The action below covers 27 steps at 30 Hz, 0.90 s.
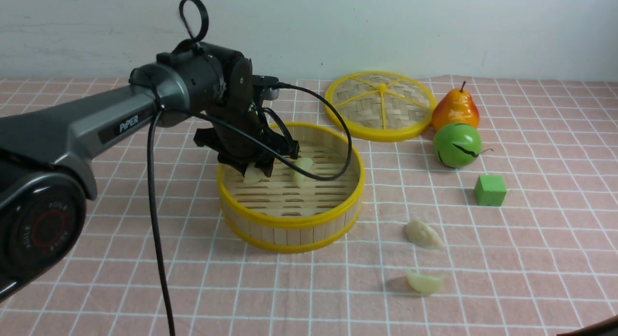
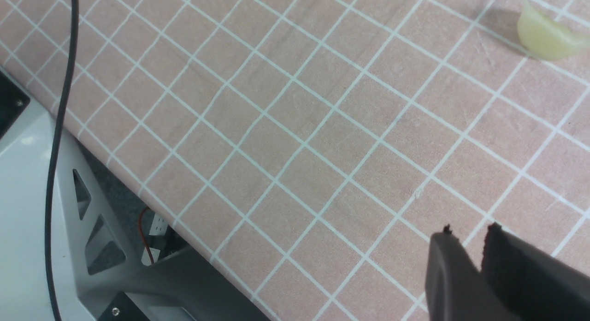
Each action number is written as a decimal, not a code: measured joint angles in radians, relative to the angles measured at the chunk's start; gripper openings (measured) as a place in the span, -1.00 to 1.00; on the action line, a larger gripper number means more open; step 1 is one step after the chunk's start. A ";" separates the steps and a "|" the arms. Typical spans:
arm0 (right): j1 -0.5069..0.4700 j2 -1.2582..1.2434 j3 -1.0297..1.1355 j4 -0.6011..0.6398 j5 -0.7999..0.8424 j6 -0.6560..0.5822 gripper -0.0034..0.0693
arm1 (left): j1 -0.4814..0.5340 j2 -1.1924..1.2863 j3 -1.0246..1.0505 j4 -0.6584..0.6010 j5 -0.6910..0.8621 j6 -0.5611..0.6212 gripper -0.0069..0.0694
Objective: Put the dumplings into the steamer on the table with the pink tablecloth.
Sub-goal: 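Place the dumpling into the bamboo steamer basket with the left gripper, then reach for and grasp a dumpling lying on the table beside the steamer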
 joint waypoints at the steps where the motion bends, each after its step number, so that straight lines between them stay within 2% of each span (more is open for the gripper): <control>1: 0.000 0.000 0.000 -0.003 0.000 0.001 -0.59 | 0.000 0.001 0.000 0.002 -0.003 0.000 0.06; 4: 0.000 0.000 0.000 -0.038 0.000 0.016 -0.59 | 0.000 -0.001 0.000 0.001 -0.011 0.000 0.31; 7: 0.000 0.001 -0.001 -0.067 0.000 0.037 -0.59 | 0.000 -0.021 0.000 0.001 0.005 -0.001 0.44; 14: 0.000 0.081 -0.099 -0.138 0.027 0.068 -0.58 | 0.000 -0.146 -0.075 0.000 0.154 -0.001 0.47; 17: 0.000 0.187 -0.177 -0.175 0.026 0.068 -0.57 | 0.000 -0.265 -0.158 -0.016 0.280 0.001 0.28; 20: 0.000 0.294 -0.234 -0.193 0.026 0.069 -0.57 | 0.000 -0.377 -0.175 -0.033 0.346 0.015 -0.01; 21: 0.000 0.302 -0.238 -0.194 0.026 0.069 -0.57 | 0.000 -0.385 -0.175 -0.033 0.349 0.015 -0.04; 22: 0.010 0.378 -0.275 -0.205 0.026 0.069 -0.57 | 0.000 -0.453 -0.179 -0.044 0.373 0.022 -0.28; 23: 0.017 0.393 -0.286 -0.208 0.026 0.067 -0.57 | 0.000 -0.481 -0.179 -0.048 0.379 0.028 -0.37; 25: 0.051 0.475 -0.328 -0.243 0.024 0.060 -0.56 | 0.000 -0.551 -0.179 -0.054 0.401 0.048 -0.71; 27: 0.072 0.507 -0.346 -0.265 0.020 0.058 -0.56 | 0.000 -0.577 -0.179 -0.055 0.401 0.055 -0.82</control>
